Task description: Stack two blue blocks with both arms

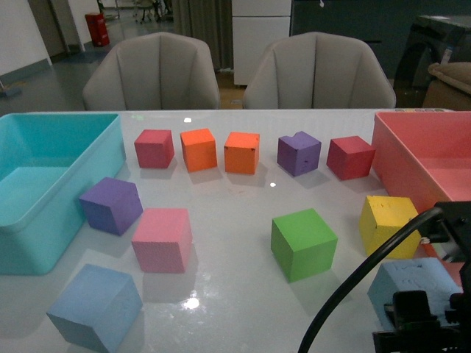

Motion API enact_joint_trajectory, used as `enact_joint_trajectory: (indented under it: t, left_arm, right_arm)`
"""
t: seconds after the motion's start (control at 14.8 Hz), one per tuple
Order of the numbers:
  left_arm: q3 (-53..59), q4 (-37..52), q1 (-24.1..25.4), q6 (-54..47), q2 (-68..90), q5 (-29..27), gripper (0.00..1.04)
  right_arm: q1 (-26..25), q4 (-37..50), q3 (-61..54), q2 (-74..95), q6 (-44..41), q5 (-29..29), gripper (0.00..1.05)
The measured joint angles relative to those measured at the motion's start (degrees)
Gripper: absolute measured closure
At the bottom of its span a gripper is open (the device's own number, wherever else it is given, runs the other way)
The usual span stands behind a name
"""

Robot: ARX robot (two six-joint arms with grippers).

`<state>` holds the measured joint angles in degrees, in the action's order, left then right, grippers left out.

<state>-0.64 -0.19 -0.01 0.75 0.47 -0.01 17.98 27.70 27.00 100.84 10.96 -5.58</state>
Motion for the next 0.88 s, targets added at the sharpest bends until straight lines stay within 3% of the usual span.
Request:
enact_joint_trajectory:
  t: [0.2, 0.34, 0.88]
  left_arm:
    - [0.0, 0.0, 0.0, 0.0, 0.0, 0.0, 0.07]
    - [0.0, 0.0, 0.0, 0.0, 0.0, 0.0, 0.07]
    - [0.0, 0.0, 0.0, 0.0, 0.0, 0.0, 0.07]
  right_arm:
    - [0.4, -7.2, 0.2, -12.7, -1.7, -0.9, 0.56]
    - [0.9, -9.4, 6.4, -14.4, -2.7, -1.5, 0.56]
    - [7.3, -18.1, 43.6, 15.2, -2.7, 1.8, 0.57]
